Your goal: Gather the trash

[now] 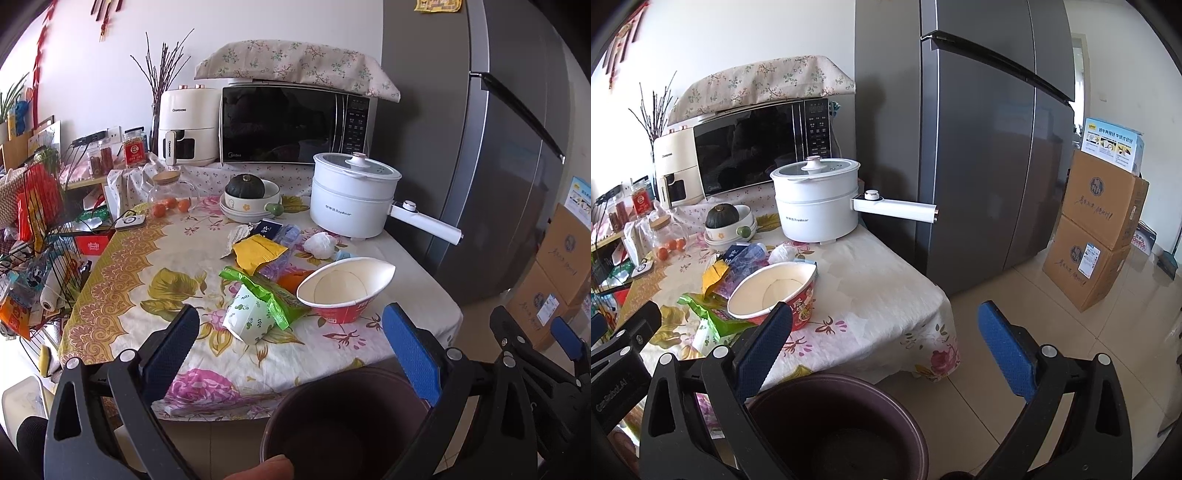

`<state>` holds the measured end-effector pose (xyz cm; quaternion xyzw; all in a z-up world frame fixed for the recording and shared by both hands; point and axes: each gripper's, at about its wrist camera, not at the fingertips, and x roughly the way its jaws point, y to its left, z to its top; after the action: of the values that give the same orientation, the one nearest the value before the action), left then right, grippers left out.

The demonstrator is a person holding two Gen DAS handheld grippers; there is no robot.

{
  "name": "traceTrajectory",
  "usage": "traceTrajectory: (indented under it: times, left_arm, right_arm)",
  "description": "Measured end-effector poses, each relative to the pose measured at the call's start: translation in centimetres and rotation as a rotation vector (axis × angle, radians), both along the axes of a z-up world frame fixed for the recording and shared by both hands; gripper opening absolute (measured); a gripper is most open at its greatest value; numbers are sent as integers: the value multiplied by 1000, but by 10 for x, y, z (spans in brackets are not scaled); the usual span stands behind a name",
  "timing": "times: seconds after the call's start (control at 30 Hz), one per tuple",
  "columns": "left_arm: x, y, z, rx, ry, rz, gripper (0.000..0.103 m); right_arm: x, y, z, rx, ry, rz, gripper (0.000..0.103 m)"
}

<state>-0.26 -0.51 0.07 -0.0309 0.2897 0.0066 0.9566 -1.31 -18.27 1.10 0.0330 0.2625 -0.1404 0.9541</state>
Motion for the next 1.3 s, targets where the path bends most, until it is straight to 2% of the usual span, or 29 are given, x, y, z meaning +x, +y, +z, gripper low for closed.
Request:
traceTrajectory:
  times: [0.37, 0.57, 0.83, 1.13, 1.3]
  left_arm:
    - [-2, -1, -5, -2, 25, -4, 96]
    - [-3, 2, -13, -6, 68, -3, 96]
    - [-4, -2, -23, 5, 108, -15, 96]
    - [-5, -5, -27, 27, 116, -16, 96]
    - [-6, -4, -30, -4, 124, -18, 96]
  right_arm:
    - [0, 0, -2, 14, -14, 7, 96]
    - [-5, 3, -7, -12, 9, 13, 96]
    - [-8, 4, -16, -27, 87, 16, 96]
    - [-11, 1, -17, -50, 58, 7, 96]
    - [-12, -1, -20, -68, 69, 1, 96]
